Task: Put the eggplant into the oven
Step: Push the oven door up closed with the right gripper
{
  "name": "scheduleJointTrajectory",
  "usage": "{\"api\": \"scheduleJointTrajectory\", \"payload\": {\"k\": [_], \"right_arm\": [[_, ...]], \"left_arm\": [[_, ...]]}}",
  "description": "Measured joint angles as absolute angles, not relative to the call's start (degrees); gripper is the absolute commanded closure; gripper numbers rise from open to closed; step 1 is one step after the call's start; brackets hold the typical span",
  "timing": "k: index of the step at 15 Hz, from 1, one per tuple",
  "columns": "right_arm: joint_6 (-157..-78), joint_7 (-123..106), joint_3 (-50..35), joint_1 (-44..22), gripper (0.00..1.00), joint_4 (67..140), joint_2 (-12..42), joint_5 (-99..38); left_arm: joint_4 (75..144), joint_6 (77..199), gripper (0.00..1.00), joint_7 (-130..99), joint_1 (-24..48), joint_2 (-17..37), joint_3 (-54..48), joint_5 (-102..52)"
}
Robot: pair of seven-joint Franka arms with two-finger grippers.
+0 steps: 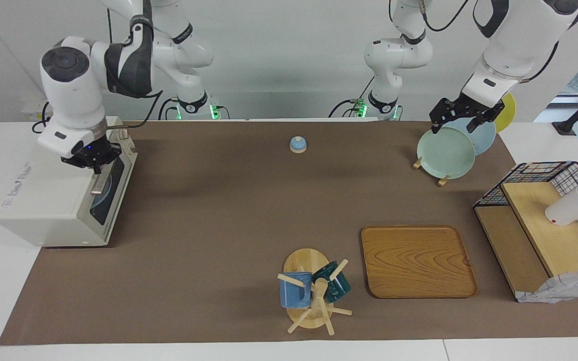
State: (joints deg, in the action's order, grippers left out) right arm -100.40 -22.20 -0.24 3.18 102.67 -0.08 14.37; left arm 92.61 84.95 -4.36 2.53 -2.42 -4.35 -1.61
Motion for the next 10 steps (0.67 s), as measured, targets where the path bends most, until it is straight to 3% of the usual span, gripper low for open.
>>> {"api": "scheduleJointTrajectory", "payload": {"k": [3,8,10], "right_arm": [[-97.64,-20.61,-1.38,1.44,0.82,99.13,-1.31,10.94],[-97.05,-19.70,-1.43,1.13,0.80,99.00,-0.84,10.66],[-96.98,-18.97,-1.47,1.12,0.73,98.79,-0.84,8.55]], "left_arm": [[92.61,84.95,0.00,-4.36,2.53,-2.42,-4.35,-1.61],[92.61,84.95,0.00,-4.36,2.53,-2.42,-4.35,-1.61],[92.61,84.95,0.00,-4.36,2.53,-2.42,-4.35,-1.61]]}}
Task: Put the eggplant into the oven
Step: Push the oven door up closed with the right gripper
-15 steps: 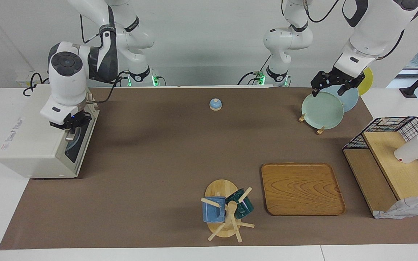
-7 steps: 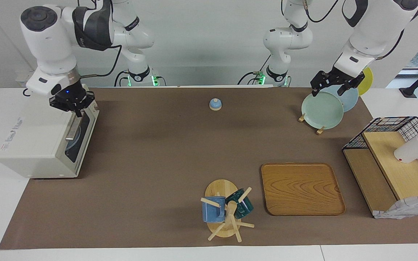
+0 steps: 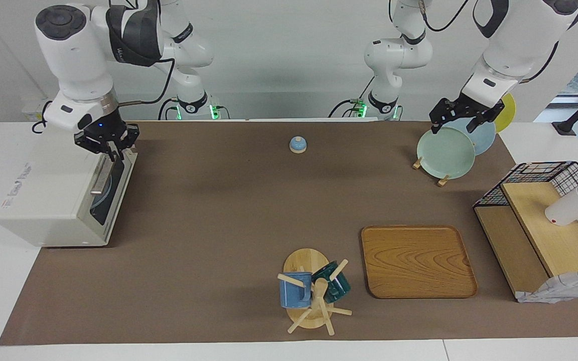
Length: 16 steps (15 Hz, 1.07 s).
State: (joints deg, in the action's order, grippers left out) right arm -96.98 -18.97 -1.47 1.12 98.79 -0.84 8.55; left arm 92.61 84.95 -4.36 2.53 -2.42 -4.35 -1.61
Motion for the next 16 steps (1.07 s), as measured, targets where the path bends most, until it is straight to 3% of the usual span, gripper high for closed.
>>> {"api": "scheduleJointTrajectory", "payload": {"k": [3,7,8,9,16], "right_arm": [[-94.42,-15.94,-1.71,1.09,0.54,97.61,-0.92,6.52],[-93.95,-14.51,-1.65,1.16,0.41,97.41,-0.95,3.83],[-93.93,-14.37,-1.63,1.17,0.23,97.41,-0.95,2.74],[-93.91,-14.30,-1.64,1.14,0.00,97.41,-0.95,2.18],[-91.18,-11.72,-1.67,1.13,0.00,97.45,-1.06,0.03]], "left_arm": [[92.61,84.95,0.00,-4.36,2.53,-2.42,-4.35,-1.61],[92.61,84.95,0.00,-4.36,2.53,-2.42,-4.35,-1.61],[92.61,84.95,0.00,-4.36,2.53,-2.42,-4.35,-1.61],[92.61,84.95,0.00,-4.36,2.53,-2.42,-4.35,-1.61],[92.61,84.95,0.00,-4.36,2.53,-2.42,-4.35,-1.61]]}}
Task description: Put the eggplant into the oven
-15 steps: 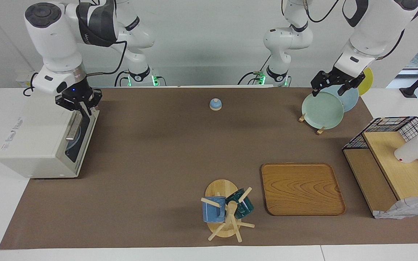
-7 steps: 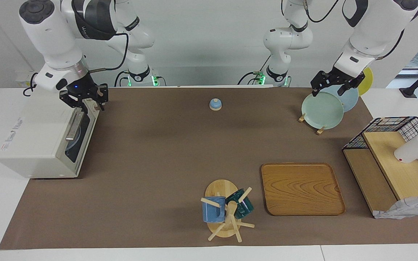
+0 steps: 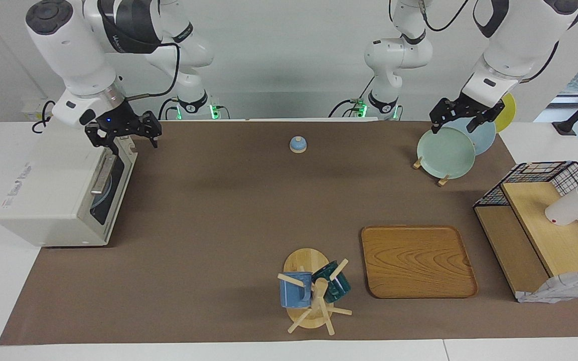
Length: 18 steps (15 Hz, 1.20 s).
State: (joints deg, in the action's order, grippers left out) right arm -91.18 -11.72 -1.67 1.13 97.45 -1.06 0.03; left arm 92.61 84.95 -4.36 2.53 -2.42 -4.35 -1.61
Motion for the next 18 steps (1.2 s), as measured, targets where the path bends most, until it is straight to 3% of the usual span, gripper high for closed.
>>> {"api": "scheduleJointTrajectory", "payload": {"k": [9,18], "right_arm": [[-89.82,-4.48,-2.67,0.20,0.00,97.03,-1.37,-0.01],[-84.27,-4.42,-2.70,-2.26,0.00,90.46,1.38,0.04]], "left_arm": [[92.61,84.95,0.00,-4.36,2.53,-2.42,-4.35,-1.61],[92.61,84.95,0.00,-4.36,2.53,-2.43,-4.35,-1.61]]}}
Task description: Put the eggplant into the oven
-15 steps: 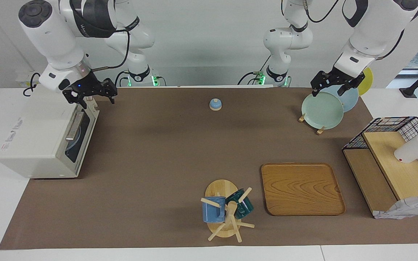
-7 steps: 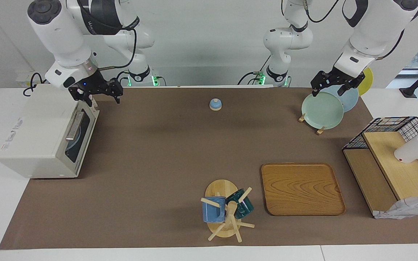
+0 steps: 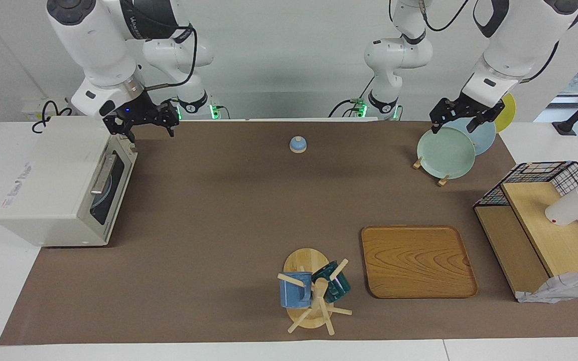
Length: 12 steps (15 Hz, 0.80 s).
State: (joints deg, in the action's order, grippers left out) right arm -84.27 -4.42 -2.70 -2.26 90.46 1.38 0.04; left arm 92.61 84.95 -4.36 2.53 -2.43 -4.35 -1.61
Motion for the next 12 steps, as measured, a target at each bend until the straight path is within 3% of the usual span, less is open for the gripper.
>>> {"api": "scheduleJointTrajectory", "payload": {"k": [12], "right_arm": [[-83.97,-4.42,-0.22,-2.47,0.00,89.28,1.34,0.04]], "left_arm": [[92.61,84.95,0.00,-4.36,2.53,-2.43,-4.35,-1.61]]}}
